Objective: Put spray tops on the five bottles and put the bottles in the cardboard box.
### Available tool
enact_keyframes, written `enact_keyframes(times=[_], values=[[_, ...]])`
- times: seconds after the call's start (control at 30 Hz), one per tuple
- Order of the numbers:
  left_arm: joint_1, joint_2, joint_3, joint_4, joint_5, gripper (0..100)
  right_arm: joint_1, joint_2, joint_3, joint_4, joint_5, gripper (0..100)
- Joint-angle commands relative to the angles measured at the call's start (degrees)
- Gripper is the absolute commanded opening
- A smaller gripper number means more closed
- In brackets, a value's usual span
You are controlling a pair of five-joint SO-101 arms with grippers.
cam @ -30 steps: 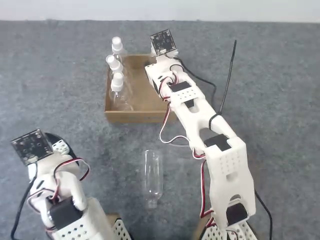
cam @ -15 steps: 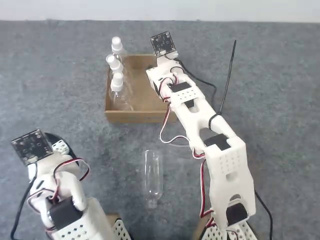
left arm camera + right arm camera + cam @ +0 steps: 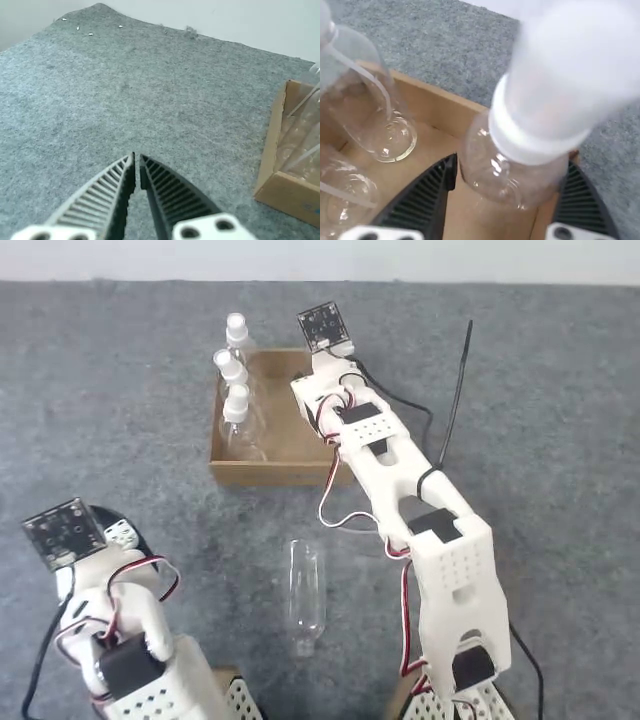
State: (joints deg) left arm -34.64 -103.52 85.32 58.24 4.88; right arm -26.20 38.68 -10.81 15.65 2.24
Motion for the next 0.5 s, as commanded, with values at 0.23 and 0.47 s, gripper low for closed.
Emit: enact_keyframes(times=[0.23,0.47], values=[[-0.2,-0.9,-0.6,-1.3,-0.2,1,0.8,-14.5,5.8,1.8,-0.7,26.2],[-0.2,-0.9,-0.6,-1.3,-0.2,1,0.8,-20.6,13.2,2.3,-0.7,26.2]])
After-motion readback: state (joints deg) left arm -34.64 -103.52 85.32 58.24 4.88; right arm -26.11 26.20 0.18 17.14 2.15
